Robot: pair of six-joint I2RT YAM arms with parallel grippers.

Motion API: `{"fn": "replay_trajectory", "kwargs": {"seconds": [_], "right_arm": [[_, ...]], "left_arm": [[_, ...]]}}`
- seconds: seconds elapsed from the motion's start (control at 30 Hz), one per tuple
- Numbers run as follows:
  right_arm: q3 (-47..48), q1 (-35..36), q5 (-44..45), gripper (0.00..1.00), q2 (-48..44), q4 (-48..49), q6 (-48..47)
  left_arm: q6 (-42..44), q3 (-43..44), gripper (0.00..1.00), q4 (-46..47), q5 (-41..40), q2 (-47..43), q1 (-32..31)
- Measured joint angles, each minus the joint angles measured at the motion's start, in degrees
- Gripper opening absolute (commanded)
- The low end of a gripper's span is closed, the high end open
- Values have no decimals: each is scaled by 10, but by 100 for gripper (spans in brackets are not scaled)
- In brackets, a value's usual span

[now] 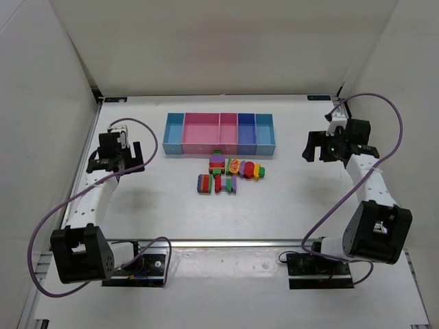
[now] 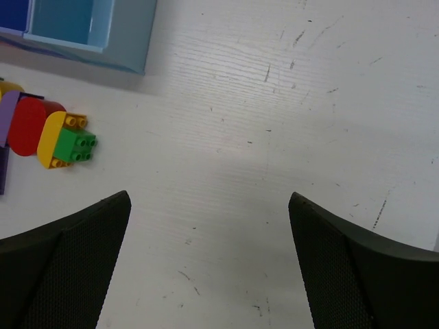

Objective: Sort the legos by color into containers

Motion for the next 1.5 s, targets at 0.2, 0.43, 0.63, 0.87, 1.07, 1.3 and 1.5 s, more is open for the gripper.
{"fn": "replay_trajectory", "kwargs": {"seconds": [0.2,0.43,0.63,0.87,1.07,1.3,1.5], "right_arm": [[0,0,-41,99,0,-16,-20],[-1,0,-84,98,0,-32,-46],[-2,51,-159,83,0,-78,-129],[-24,201,-175,67,-6,-107,-238],[-34,259,-169,54,28,-90,-303],[-13,253,-167,54,116,-94,-395],[33,233,-163,58,164,-91,-440]], "left_arm": [[0,0,100,1,2,0,3],[2,0,99,0,20,0,14],[50,0,99,-7,99,-9,16],[85,0,99,-10,161,-33,16],[99,2,99,-21,174,-28,16],[114,13,99,-25,185,-9,16],[119,17,99,-25,189,11,16]]}}
